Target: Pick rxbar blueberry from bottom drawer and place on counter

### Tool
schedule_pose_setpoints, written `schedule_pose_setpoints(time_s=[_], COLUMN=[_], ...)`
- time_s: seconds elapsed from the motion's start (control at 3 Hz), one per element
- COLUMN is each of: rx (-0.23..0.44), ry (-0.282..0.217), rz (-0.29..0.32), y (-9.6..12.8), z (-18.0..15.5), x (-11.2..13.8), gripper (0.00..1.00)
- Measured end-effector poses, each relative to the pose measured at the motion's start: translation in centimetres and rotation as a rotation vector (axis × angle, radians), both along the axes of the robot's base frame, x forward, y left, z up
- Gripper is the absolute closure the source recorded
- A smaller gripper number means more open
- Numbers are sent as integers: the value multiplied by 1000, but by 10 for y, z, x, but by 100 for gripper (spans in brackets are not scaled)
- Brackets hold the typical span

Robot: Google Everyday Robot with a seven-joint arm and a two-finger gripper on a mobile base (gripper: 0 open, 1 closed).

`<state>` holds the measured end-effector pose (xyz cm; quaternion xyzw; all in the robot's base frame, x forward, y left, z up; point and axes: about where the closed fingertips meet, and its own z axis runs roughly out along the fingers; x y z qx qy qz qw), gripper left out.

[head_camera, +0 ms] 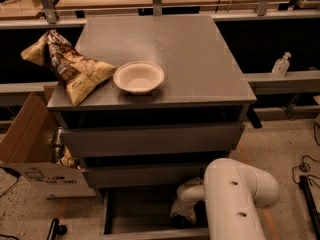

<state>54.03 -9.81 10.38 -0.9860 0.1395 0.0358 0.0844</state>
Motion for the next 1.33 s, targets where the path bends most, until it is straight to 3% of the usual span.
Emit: schedule_pose_setpoints(time_s=[0.33, 0.67, 1.0, 1.33], rx=[0, 0, 62, 179], ry=[0, 0, -83, -232], rz=[0, 0, 77, 217], y=[0, 0, 4, 18], z=[8, 11, 29, 69], x=[0, 0, -7, -22], gripper=[94, 100, 100, 100])
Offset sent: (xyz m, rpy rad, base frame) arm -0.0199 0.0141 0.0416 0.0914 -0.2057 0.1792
